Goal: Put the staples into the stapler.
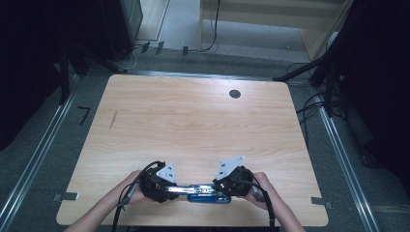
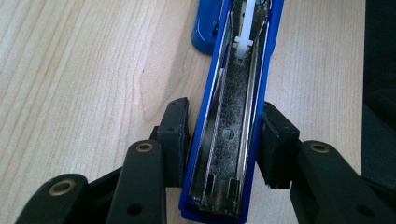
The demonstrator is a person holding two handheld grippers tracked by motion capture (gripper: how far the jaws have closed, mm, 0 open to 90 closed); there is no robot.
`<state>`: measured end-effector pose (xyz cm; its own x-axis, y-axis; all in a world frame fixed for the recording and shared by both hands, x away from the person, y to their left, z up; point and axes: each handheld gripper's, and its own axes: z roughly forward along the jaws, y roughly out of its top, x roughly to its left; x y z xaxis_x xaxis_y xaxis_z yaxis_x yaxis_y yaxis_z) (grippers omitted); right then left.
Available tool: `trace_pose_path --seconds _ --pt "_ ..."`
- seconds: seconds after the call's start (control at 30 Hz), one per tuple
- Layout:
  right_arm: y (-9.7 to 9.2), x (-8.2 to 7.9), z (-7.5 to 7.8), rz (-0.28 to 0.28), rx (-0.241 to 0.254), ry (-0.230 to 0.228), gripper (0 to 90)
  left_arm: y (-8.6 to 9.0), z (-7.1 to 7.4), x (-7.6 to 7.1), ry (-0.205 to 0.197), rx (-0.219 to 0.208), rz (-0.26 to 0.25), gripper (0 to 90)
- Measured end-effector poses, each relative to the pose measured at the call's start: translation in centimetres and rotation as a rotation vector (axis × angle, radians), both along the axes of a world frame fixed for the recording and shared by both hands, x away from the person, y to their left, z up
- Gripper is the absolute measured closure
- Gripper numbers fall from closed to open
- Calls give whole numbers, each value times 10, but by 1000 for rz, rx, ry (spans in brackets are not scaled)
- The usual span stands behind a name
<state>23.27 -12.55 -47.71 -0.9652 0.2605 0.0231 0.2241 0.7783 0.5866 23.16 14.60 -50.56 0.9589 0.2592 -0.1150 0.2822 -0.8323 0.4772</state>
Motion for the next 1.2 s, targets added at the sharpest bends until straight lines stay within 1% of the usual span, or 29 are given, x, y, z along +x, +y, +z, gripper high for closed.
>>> trace_pose_path --seconds 0.37,0.5,0.53,0.7,0.83,0.9,1.07,1.2 --pt "-1 3 -6 25 3 17 798 0 0 1 1 -3 -2 601" --pt "-2 2 -6 26 10 14 798 0 0 1 2 -5 -3 601" --pt "-2 1 -5 30 17 5 798 0 0 1 2 -5 -3 601" --pt "-2 1 -4 44 29 4 798 0 0 1 1 -5 -2 601" --pt "-3 1 -5 48 17 11 798 0 0 1 2 -5 -1 601" --pt "-3 1 -6 50 19 10 798 0 0 1 3 -3 -3 601" --pt "-3 0 -6 67 -1 -7 798 0 0 1 4 -2 -3 601" --pt "-4 0 -6 81 -1 -12 797 0 0 1 5 -2 -3 601"
